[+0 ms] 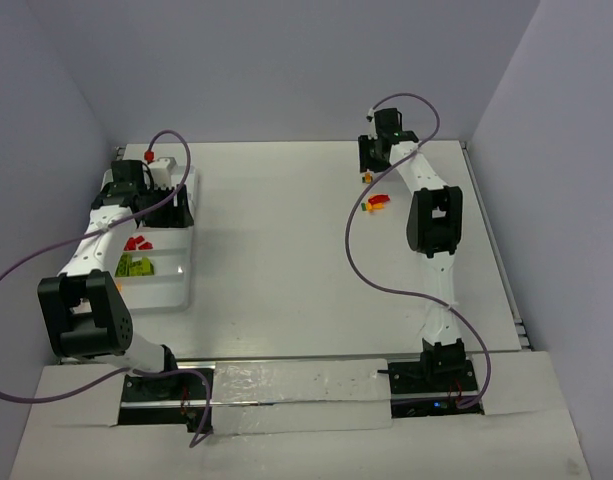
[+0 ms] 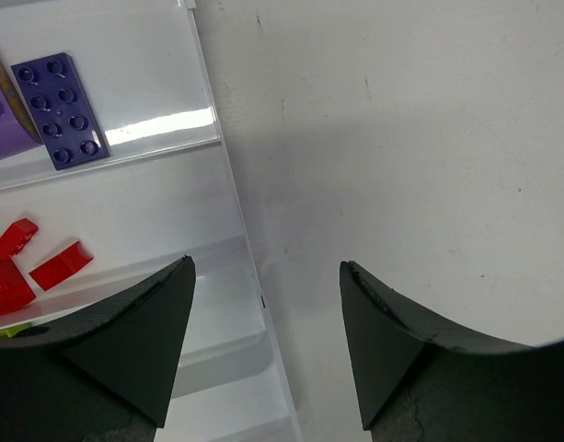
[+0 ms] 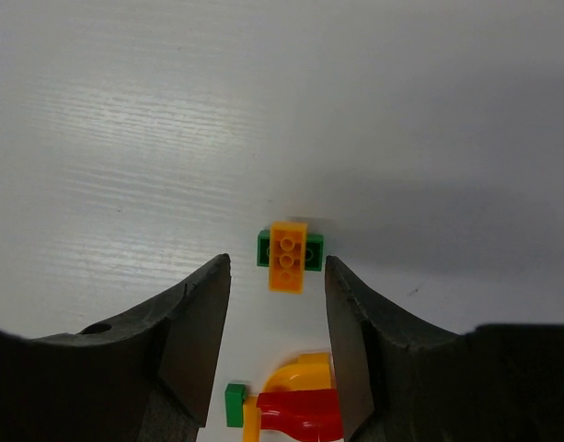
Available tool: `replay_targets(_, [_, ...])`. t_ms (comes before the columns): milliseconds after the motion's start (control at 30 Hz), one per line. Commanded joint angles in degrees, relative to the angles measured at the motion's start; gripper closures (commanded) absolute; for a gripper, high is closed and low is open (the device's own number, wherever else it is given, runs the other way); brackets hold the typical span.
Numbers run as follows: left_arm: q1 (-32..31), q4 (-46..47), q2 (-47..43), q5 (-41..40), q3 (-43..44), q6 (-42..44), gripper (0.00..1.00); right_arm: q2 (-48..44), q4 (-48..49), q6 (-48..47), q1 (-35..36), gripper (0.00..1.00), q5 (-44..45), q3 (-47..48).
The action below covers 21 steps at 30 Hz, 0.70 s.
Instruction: Sort the legos into containers by color
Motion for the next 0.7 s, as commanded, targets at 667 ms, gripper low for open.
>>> replay_targets(667, [-0.2, 1.0, 1.6, 0.8, 3.8, -0.2, 0.27, 1.2, -0.8, -4.0, -0.3, 0.68, 0.6, -0.2])
